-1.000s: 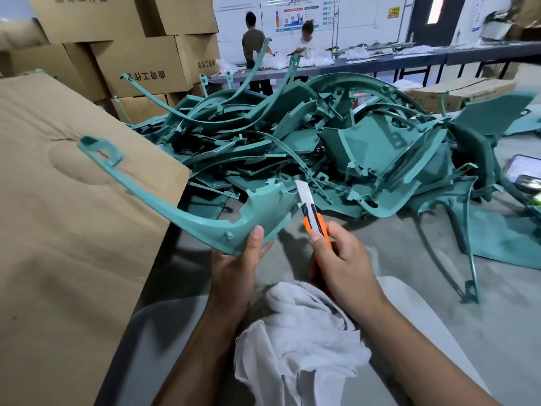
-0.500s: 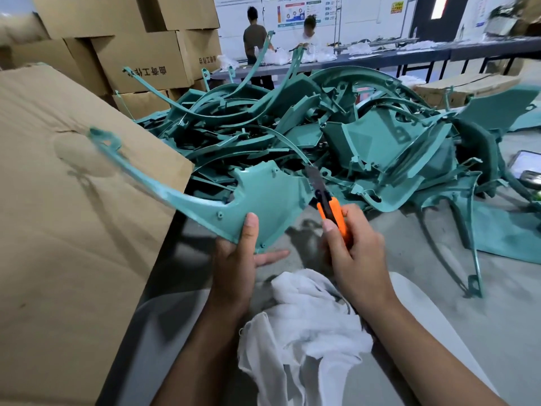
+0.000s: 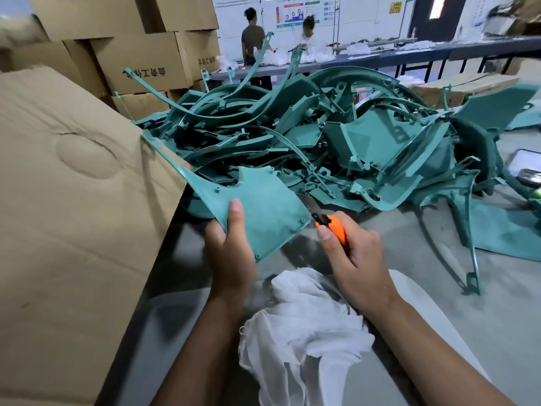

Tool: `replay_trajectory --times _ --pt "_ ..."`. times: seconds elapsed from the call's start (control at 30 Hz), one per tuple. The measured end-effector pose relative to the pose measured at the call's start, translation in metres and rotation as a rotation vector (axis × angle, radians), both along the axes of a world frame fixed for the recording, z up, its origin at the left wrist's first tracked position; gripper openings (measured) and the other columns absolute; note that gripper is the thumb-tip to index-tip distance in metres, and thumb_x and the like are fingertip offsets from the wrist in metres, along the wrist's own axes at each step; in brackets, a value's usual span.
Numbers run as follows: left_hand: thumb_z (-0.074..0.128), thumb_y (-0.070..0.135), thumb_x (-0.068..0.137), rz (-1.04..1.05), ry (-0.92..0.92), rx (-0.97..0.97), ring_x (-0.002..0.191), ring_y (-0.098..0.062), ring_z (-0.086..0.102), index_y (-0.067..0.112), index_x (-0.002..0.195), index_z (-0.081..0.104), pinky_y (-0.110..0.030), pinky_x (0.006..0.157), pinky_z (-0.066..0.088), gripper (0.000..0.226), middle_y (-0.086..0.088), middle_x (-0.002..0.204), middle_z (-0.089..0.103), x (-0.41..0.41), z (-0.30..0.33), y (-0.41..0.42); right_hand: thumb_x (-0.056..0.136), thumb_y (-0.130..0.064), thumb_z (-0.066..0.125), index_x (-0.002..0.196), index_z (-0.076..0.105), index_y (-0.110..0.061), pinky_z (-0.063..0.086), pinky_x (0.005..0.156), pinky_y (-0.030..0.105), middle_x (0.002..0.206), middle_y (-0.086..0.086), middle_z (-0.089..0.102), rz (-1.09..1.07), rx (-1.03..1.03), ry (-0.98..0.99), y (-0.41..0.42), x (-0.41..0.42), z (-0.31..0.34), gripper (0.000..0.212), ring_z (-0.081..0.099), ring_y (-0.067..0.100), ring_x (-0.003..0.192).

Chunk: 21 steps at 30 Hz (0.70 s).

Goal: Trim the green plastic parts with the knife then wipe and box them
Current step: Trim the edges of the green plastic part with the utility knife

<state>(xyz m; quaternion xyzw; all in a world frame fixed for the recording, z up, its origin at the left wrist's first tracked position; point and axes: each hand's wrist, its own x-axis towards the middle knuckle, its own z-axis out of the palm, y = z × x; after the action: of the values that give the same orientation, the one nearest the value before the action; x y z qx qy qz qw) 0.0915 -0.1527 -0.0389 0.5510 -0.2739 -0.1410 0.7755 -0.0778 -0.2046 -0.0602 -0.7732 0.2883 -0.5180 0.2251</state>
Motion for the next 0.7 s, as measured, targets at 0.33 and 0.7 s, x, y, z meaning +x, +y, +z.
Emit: replay_trajectory --times 0.33,0.7 --pt "0.049 0.012 0.102 -0.188 0.209 -0.103 0.106 -0.025 0.070 0.015 0.101 0.065 -0.044 0.100 0.053 0.017 -0.007 0.108 0.074 -0.008 0.045 -0.040 0.107 -0.045 0.046 0.079 0.037 -0.041 0.028 0.050 0.025 0.055 -0.009 0.038 -0.022 -0.009 0.074 0.001 0.001 -0.003 0.029 0.041 0.015 0.049" --pt "0.051 0.029 0.094 -0.215 0.190 -0.017 0.083 -0.026 0.055 0.010 0.096 0.057 -0.030 0.059 0.036 0.021 -0.014 0.097 0.064 -0.007 0.035 -0.040 0.104 -0.047 0.048 0.084 0.047 -0.028 0.043 0.053 0.041 0.055 -0.006 0.051 -0.110 -0.044 0.227 -0.001 0.004 -0.007 0.028 0.049 0.014 0.051"
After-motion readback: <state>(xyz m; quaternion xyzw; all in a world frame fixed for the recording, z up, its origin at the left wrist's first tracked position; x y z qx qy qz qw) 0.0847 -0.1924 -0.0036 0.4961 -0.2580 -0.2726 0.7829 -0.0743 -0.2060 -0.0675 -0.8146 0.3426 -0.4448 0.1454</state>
